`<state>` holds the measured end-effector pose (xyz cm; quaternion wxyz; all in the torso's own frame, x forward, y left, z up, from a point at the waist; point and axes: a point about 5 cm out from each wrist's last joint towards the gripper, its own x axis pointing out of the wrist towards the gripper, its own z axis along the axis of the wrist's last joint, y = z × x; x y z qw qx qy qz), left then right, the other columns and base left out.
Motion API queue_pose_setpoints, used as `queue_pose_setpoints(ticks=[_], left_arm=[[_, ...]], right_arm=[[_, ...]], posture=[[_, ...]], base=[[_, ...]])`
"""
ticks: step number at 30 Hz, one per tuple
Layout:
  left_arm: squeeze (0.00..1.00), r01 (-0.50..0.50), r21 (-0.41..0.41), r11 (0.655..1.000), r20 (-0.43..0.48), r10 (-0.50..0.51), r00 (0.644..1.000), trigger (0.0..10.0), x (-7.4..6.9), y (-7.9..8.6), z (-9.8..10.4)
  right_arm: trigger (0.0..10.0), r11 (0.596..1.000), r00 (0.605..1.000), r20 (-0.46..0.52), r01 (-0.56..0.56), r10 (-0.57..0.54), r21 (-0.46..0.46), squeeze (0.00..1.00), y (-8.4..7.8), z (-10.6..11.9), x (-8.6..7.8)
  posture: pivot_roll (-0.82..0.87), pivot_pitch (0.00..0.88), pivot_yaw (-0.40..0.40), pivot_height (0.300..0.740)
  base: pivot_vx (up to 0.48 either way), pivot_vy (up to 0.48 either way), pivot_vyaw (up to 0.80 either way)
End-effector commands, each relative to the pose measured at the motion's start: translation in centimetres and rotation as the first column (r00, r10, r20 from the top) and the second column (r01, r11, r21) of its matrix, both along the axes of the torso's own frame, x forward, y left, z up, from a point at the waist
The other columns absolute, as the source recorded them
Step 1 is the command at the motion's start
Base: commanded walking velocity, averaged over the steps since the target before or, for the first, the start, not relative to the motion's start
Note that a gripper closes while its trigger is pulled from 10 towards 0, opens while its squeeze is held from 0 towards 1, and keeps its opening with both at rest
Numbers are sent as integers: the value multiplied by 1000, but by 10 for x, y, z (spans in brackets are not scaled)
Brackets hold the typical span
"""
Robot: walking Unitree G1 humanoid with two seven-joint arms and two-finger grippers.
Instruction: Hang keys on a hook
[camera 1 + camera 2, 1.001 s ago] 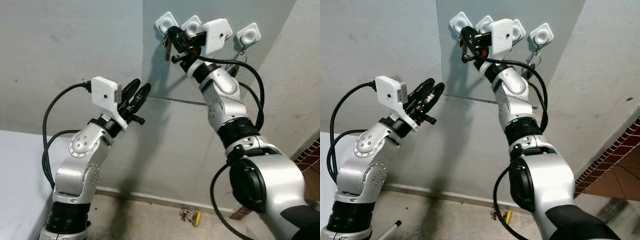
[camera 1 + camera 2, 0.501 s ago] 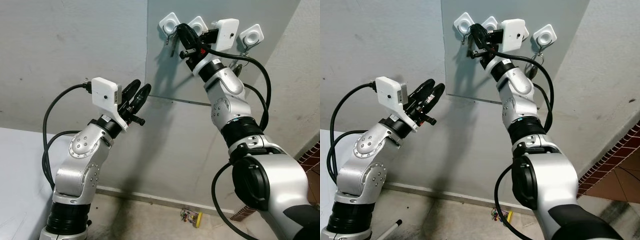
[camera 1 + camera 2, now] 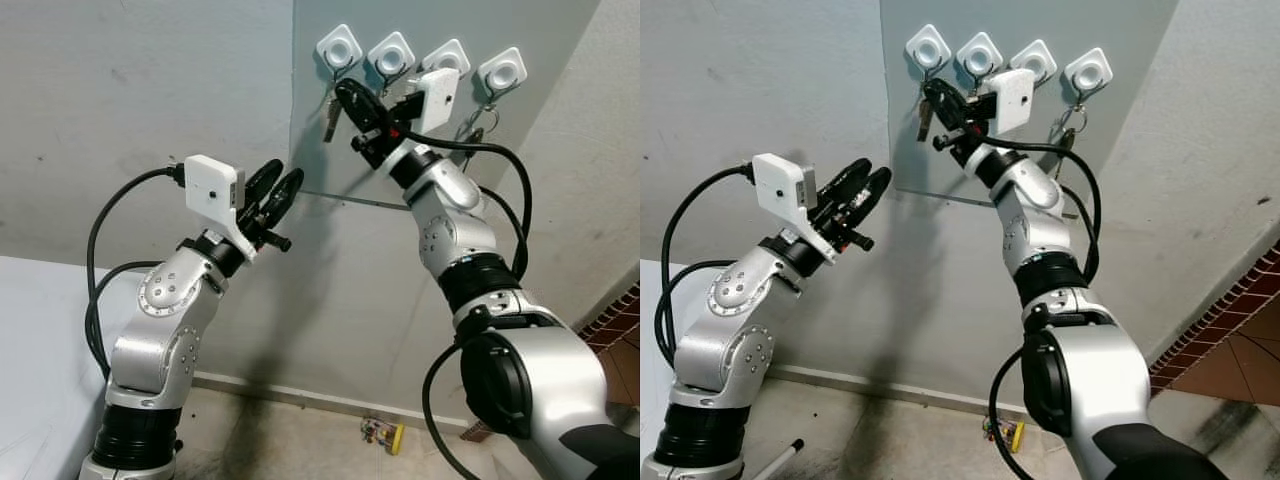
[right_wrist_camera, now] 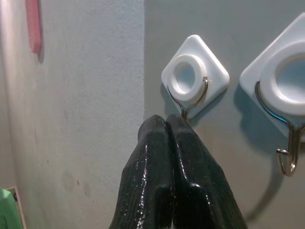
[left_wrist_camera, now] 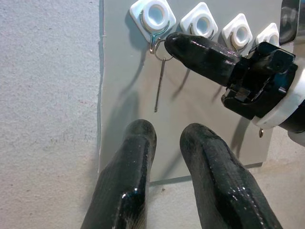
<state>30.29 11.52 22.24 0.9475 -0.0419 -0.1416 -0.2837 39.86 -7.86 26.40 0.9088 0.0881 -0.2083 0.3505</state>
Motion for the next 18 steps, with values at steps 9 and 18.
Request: queue_pose_setpoints(ticks=[9, 18], left_arm=[[0, 5, -1, 1000, 12, -5, 1000, 10000, -2, -1, 3], [0, 1, -3, 1000, 12, -1, 1000, 10000, -3, 0, 4]], right_arm=[[10000, 1000, 1000, 20, 6, -6, 31, 0, 4, 22, 3], [10000, 999, 1000, 8, 18, -18, 41, 0, 5, 27, 5]], posture=[[0, 0, -59, 740], [-1, 0, -60, 740]], base=[[0, 0, 0], [0, 0, 0]])
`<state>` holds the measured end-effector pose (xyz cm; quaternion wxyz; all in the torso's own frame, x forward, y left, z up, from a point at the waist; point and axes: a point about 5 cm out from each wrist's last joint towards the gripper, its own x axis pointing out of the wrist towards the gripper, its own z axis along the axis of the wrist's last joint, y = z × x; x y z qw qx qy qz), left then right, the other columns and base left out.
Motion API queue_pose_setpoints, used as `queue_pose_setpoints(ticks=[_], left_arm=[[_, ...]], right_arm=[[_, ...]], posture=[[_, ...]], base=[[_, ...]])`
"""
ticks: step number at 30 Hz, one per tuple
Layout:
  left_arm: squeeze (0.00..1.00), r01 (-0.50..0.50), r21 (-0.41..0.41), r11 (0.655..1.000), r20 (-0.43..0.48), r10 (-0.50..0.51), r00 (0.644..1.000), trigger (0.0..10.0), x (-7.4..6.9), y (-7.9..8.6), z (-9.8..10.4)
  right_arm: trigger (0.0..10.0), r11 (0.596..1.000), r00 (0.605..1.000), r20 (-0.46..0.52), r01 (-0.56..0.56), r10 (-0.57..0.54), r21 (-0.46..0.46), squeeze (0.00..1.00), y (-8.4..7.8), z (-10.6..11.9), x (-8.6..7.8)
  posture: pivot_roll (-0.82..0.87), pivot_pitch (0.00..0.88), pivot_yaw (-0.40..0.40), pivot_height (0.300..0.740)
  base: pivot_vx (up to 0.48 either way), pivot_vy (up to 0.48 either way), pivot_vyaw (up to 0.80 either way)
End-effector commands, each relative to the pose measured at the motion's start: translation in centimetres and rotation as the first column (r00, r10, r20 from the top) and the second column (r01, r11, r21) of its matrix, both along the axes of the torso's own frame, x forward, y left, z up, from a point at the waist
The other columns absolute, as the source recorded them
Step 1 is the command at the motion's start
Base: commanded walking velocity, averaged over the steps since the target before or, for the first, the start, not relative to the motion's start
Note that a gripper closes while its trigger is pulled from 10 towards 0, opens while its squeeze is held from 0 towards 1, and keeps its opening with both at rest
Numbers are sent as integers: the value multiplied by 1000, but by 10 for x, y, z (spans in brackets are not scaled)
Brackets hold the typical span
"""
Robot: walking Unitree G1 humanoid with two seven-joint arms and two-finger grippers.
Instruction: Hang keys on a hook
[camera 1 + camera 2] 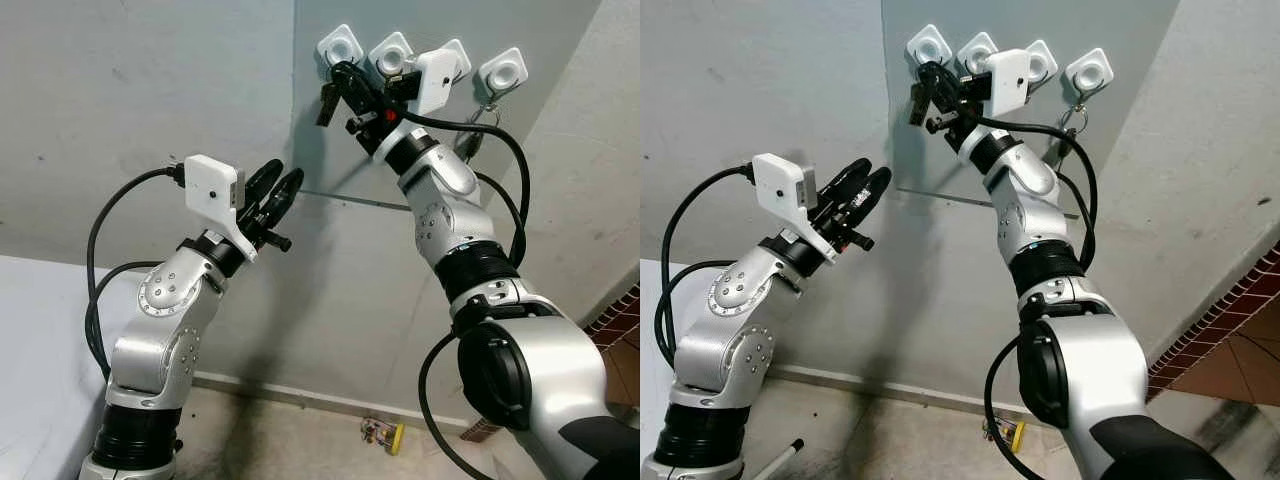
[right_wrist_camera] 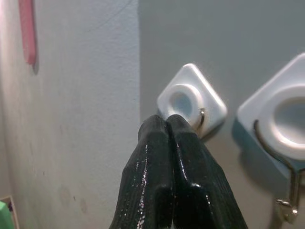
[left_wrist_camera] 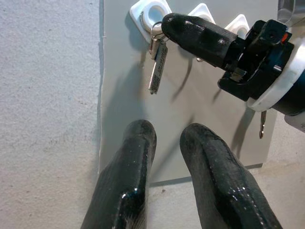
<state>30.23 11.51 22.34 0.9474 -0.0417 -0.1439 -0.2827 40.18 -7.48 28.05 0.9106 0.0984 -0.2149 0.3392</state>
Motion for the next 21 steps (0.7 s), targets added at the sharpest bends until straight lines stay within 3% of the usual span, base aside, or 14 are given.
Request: queue_pose_setpoints(ticks=[1, 6, 21], left_arm=[[0, 3, -2, 1000, 8, -3, 1000, 10000, -2, 0, 3], [0, -1, -3, 1000, 9, 1, 1000, 10000, -2, 0, 3], [0, -5, -5, 1000, 8, 5, 1000, 10000, -2, 1, 4]], right_arm=[[10000, 1000, 1000, 7, 0, 0, 14, 0, 1, 11, 1], [10000, 999, 998, -65, 5, -3, 38, 0, -1, 6, 5], [10000, 1000, 990, -141, -16, 12, -21, 0, 4, -9, 5]], posture=[[-1, 0, -60, 740], [0, 0, -63, 740], [-4, 8, -61, 740]], base=[[0, 0, 0], [0, 0, 0], [0, 0, 0]])
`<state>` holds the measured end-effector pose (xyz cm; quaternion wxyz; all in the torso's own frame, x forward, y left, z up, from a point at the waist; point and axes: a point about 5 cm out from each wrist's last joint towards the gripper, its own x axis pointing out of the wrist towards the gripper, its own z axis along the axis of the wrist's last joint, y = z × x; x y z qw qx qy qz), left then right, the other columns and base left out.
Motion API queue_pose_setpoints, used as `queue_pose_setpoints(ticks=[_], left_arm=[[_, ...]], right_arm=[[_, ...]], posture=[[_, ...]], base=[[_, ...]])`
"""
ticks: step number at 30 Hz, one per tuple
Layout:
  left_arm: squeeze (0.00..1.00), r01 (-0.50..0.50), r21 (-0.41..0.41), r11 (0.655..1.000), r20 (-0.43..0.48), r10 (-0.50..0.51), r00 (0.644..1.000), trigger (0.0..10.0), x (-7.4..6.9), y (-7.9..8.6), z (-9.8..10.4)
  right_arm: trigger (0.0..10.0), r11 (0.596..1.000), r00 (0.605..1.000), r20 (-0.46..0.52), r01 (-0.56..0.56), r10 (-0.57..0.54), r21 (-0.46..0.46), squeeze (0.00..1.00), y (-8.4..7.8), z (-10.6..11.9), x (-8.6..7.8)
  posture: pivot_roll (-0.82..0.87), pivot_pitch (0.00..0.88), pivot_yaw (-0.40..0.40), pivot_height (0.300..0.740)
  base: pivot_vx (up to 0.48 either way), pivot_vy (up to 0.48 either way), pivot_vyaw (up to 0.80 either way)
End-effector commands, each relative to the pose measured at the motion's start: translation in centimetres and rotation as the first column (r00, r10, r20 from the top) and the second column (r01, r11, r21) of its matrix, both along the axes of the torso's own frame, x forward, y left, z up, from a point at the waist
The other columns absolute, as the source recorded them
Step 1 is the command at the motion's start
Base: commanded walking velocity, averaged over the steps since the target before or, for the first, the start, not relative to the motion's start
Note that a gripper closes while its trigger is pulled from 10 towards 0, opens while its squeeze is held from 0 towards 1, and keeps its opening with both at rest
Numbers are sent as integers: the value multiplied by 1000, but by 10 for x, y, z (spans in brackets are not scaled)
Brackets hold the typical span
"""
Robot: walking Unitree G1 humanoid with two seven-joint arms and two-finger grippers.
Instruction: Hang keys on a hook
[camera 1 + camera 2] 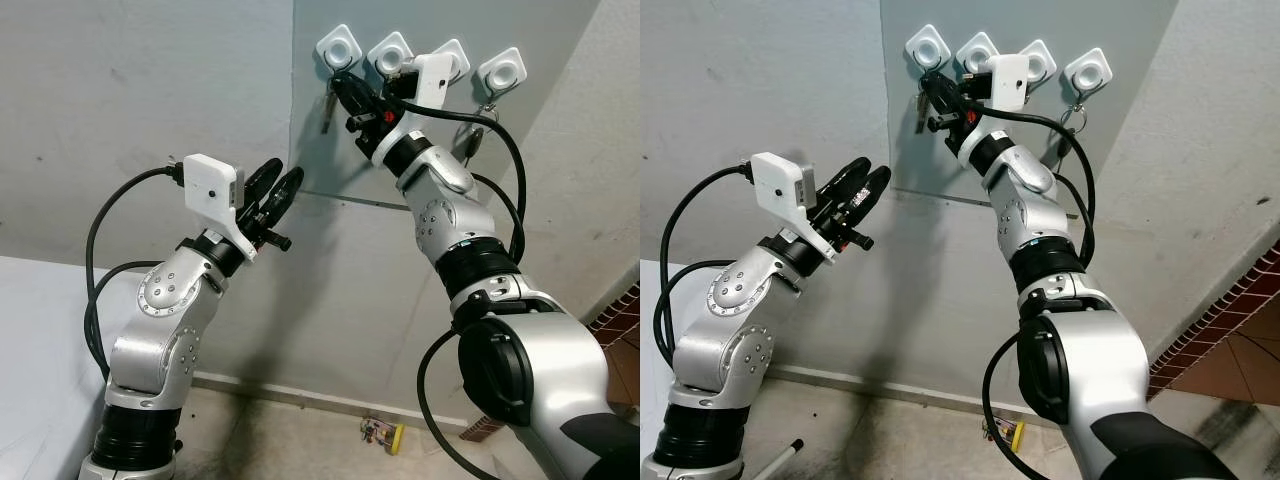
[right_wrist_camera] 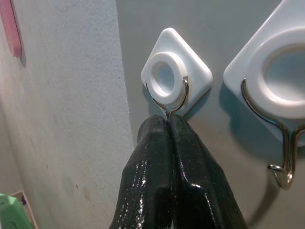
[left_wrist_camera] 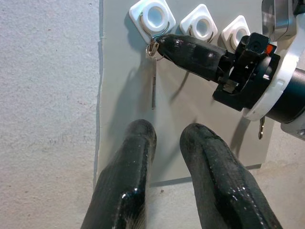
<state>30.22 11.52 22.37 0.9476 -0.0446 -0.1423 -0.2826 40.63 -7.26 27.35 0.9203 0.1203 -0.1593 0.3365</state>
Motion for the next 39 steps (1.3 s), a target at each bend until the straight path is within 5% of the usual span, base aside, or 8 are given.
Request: queue_pose_setpoints(ticks=[1, 13, 18, 19, 20, 29, 34, 39], left_arm=[[0, -6, -1, 1000, 13, 6, 1000, 10000, -1, 1, 4], [0, -11, -3, 1000, 13, 11, 1000, 10000, -2, 3, 5], [0, -15, -4, 1000, 13, 15, 1000, 10000, -1, 3, 5], [0, -17, -4, 1000, 15, 18, 1000, 10000, -2, 3, 5], [0, -19, -3, 1000, 16, 19, 1000, 10000, -2, 3, 5], [0, -48, 8, 999, 36, 47, 998, 10000, -1, 5, 4], [0, -75, 16, 997, 31, 74, 997, 10000, 1, 7, -2], [0, -108, 30, 994, 13, 108, 994, 10000, 3, 10, -15]], right_arm=[[10000, 999, 999, -14, -38, 38, 11, 1000, 2, -1, -1], [10000, 989, 995, -94, -7, 22, 150, 1000, -3, -1, 3], [10000, 965, 998, 5, -58, 58, 257, 1000, -9, 5, -2], [10000, 955, 998, 32, -68, 61, 289, 929, -12, 4, -4], [10000, 951, 997, 43, -74, 64, 300, 0, -13, 4, -5], [10000, 964, 970, 205, -172, 129, 204, 0, -6, -18, -25], [10000, 986, 976, 157, -159, 150, 50, 0, -8, -52, -34], [10000, 989, 985, 92, -144, 145, -12, 0, -17, -84, -42]], posture=[[-4, 9, -61, 740], [-1, 12, -58, 740], [0, 14, -59, 740], [0, 14, -59, 740], [0, 14, -59, 740], [-2, 8, -50, 740], [-2, 6, -48, 740], [-5, 0, -45, 740]], base=[[0, 0, 0], [0, 0, 0], [0, 0, 0], [0, 0, 0], [0, 0, 0], [0, 0, 0], [0, 0, 0], [0, 0, 0]])
